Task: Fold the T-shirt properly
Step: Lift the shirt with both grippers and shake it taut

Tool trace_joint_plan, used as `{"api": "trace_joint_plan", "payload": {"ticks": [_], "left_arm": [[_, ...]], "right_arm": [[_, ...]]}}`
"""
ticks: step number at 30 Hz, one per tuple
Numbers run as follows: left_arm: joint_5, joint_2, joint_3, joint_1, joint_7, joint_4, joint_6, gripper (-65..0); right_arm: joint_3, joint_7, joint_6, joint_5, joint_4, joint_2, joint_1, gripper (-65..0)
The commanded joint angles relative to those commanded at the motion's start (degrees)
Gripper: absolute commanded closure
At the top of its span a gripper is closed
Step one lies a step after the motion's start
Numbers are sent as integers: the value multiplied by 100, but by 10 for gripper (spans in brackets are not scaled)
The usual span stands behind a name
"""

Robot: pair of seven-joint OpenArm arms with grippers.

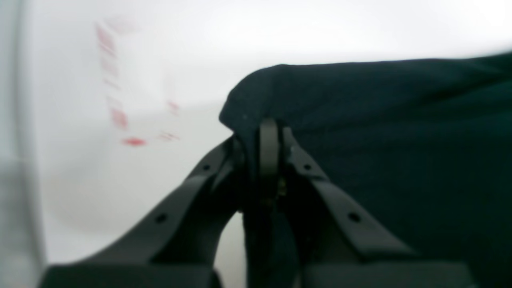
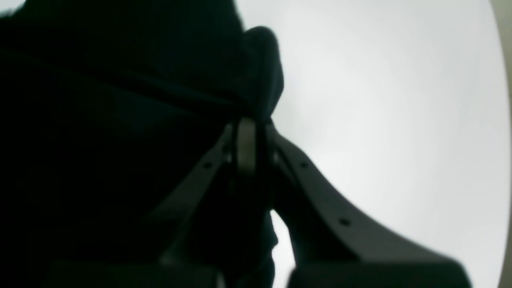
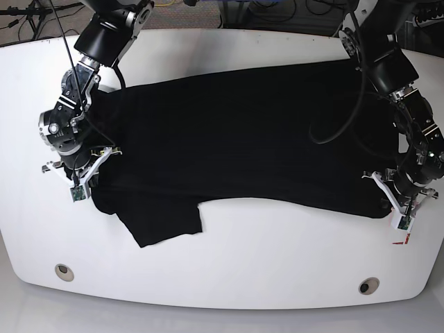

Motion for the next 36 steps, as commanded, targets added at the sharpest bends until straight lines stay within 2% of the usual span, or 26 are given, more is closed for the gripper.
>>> {"api": "trace_joint_plan", "payload": {"ticks": [4, 7, 13, 18, 25, 30, 36], "left_arm": [[35, 44, 9, -255, 9, 264, 0, 0], [44, 44, 97, -510, 88, 316, 0, 0], [44, 9, 97, -1336, 536, 334, 0, 0], [44, -9, 88, -2084, 862, 334, 0, 0], [44, -290, 88, -3235, 1248, 466, 0, 0], [35, -299, 88, -4097, 1538, 492, 0, 0], [18, -387, 97, -4563, 1749, 492, 0, 0]], "right_arm": [[0, -62, 0, -9, -9, 79, 308, 0], [-264, -123, 0, -9, -26, 237, 589, 0], [-1055, -334, 0, 0, -26, 659, 1196, 0], [-1275, -554, 0, 0, -26, 853, 1820, 0], [-1635, -1081, 0, 26, -26, 1169, 3015, 0], [-2022, -1415, 0, 35, -18, 1468, 3815, 0], [-2145, -1785, 0, 35, 9, 1574, 4378, -2]]}}
